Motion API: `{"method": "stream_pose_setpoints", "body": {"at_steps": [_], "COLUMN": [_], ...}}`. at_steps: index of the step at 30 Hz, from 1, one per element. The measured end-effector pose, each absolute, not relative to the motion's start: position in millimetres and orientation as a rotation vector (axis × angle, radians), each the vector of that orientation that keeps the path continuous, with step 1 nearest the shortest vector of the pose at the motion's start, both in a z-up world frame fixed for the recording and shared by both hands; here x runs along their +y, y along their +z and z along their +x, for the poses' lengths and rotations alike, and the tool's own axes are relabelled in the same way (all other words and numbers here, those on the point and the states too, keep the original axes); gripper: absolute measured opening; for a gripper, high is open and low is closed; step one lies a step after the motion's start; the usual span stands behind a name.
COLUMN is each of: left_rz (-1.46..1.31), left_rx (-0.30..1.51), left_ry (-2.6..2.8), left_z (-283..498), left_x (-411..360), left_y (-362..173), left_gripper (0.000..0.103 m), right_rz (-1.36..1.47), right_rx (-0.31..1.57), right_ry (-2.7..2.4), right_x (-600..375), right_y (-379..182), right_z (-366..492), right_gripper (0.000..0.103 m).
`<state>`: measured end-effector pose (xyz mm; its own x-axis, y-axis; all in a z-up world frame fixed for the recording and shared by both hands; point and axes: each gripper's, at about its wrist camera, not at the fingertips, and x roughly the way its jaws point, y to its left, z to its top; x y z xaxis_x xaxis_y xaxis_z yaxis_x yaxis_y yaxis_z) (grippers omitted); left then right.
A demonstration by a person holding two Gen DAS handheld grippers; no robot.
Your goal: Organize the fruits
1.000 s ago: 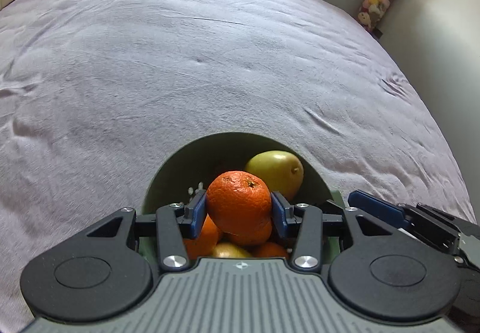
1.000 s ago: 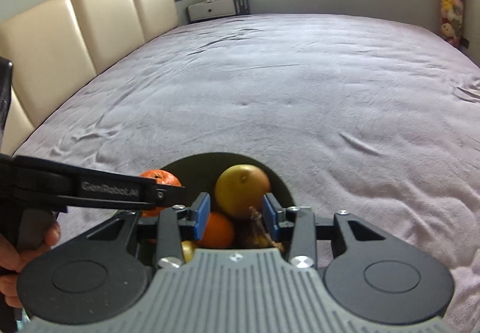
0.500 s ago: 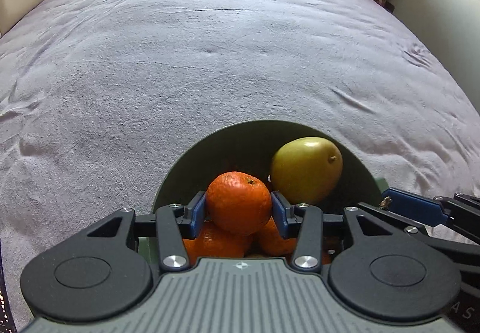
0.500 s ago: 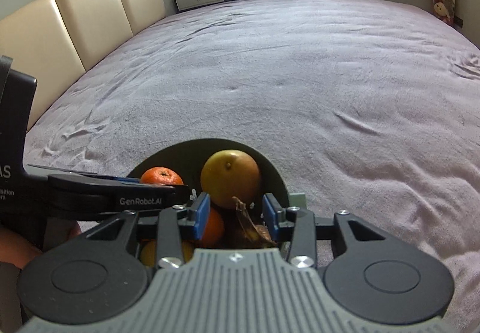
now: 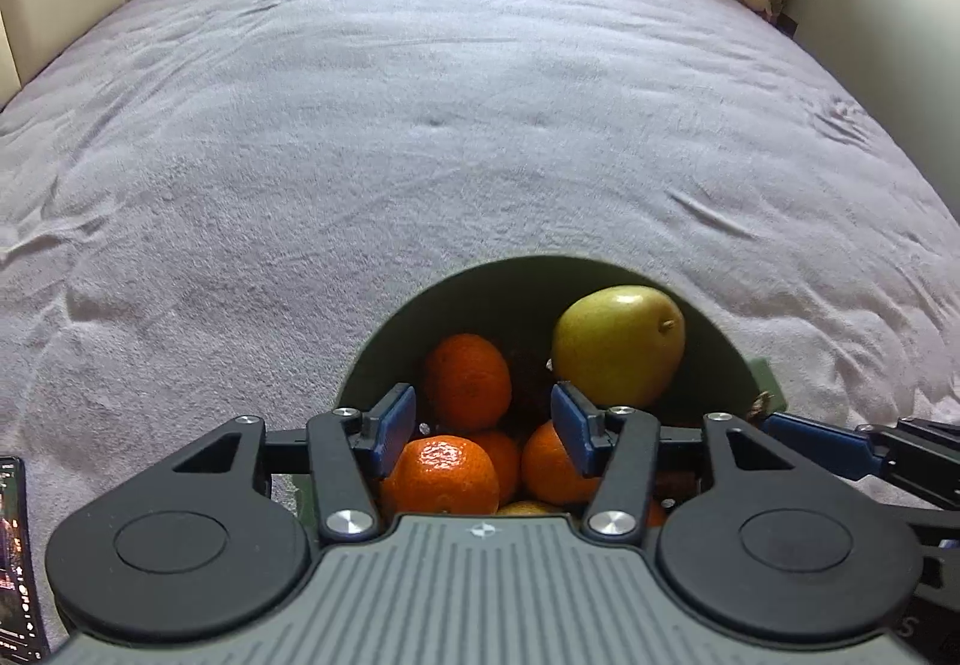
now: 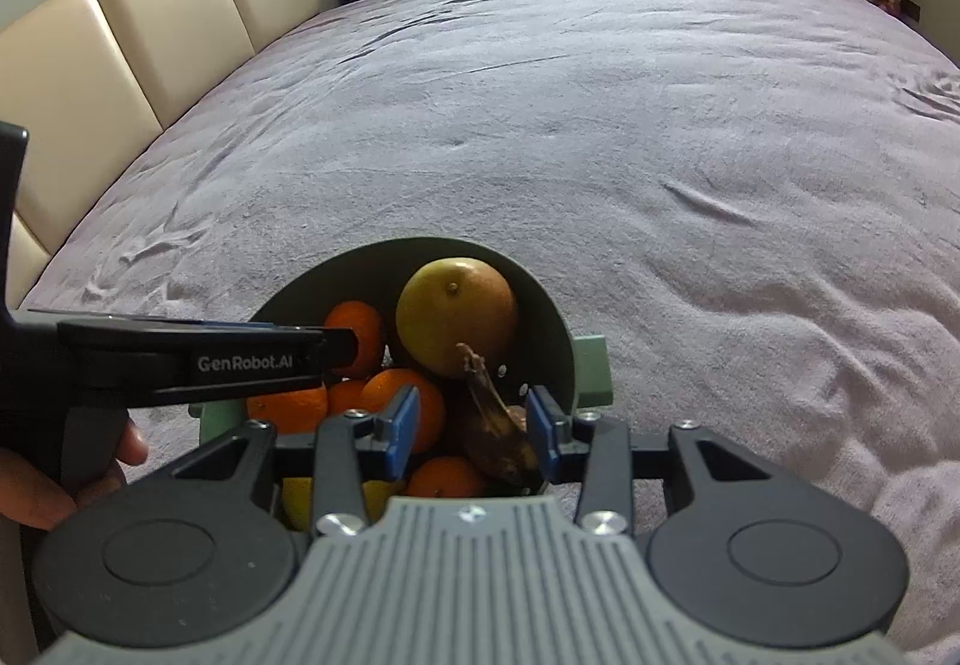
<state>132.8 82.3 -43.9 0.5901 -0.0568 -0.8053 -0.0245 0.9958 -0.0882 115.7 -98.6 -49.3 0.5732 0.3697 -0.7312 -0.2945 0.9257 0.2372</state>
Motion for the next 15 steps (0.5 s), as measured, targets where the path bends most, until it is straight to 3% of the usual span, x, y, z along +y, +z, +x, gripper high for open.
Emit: {"method": "stream_pose_setpoints", "body": {"at_steps": [6,10,15], "left_rz": [-0.101,-0.091,-0.084], "left_rx": [0.866,0.802,0.712], "left_ry": [-0.025,-0.024,-0.019], "left_z": [113.7,97.0,74.7], "left_x": [81.7,80.6,78.2], "left_y": [-15.3,6.9,34.3], "left_gripper": [0.068,0.068,0.073], "right_rz": [0.087,0.091,0.086], "right_rx": [0.839,0.794,0.754], "right_ry": [0.389,0.381,0.372], "right_x": [-99.6,-102.3,-108.4], "right_y": [-33.9,-18.8,2.7], "right_z": [102.4,88.7,70.2], "right_gripper": [0.048,0.071,0.084]}}
